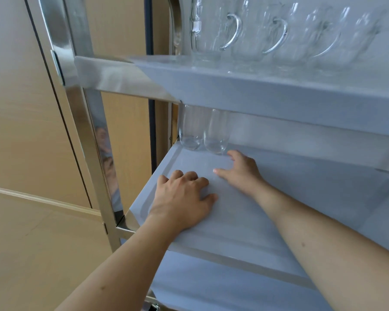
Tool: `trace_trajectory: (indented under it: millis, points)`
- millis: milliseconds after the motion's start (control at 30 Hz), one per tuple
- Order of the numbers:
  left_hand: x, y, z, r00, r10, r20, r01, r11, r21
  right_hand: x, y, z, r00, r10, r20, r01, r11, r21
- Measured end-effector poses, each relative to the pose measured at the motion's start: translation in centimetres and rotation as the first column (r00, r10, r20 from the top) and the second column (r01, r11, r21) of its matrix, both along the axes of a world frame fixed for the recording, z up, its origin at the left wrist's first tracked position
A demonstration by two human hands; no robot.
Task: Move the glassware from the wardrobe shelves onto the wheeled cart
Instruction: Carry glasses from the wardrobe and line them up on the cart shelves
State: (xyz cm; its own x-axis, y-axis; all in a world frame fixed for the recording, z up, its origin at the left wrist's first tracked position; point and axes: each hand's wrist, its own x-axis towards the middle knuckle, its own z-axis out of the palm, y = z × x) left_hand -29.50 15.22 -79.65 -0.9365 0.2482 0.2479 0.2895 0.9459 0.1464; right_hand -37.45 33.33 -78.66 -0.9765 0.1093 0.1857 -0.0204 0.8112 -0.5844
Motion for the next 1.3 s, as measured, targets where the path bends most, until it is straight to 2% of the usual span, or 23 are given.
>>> trace_trajectory:
  millis: [100,333,433,533,667,900,1000,1067,1200,1300]
  points:
    - [0.2,0.1,-0.1,1.0,0.0,-0.004,0.0,1.0,-0.011,1.8,0.1,-0.5,0.999,0.038,0.014,-0.04,0.987,0.157]
    - [0.8,0.0,-0.2,1.0,-0.016,0.007,0.016,0.997,-0.074,6.0,-0.5,-0.9,0.992,0.062,0.112,-0.092,0.953,0.289]
    - [1.6,0.2,0.6,0.996,-0.039,0.084,0.046,0.995,-0.083,9.1,-1.0,-0.2,0.984,0.029,0.176,-0.086,0.94,0.33]
    - [3.1,0.2,2.0,0.958,-0.03,0.286,0.039,0.999,-0.024,12.9,-1.2,1.0,0.961,0.018,0.278,-0.11,0.942,0.318]
    - [6.9,-0.1,3.8,0.852,-0.029,0.523,0.007,0.999,0.044,17.9,-0.9,2.3,0.912,0.046,0.407,-0.159,0.955,0.25]
    - [14.8,-1.0,9.2,0.675,-0.02,0.738,0.07,0.997,-0.037,26.3,-1.4,6.1,0.75,0.054,0.659,-0.184,0.974,0.13]
    - [16.4,-1.1,12.5,0.607,-0.013,0.794,0.12,0.99,-0.075,29.1,-1.2,9.0,0.75,0.02,0.661,-0.109,0.99,0.094]
    - [16.9,-0.9,15.2,0.594,-0.015,0.804,0.131,0.988,-0.078,30.7,-0.9,11.4,0.742,-0.004,0.671,-0.083,0.992,0.097]
    - [18.5,0.3,22.1,0.611,-0.033,0.791,0.165,0.983,-0.086,33.3,0.2,17.9,0.726,-0.028,0.687,-0.015,0.998,0.057]
    - [20.2,1.4,28.5,0.646,-0.058,0.761,0.186,0.979,-0.083,34.9,1.5,24.7,0.747,-0.048,0.663,0.04,0.999,0.027]
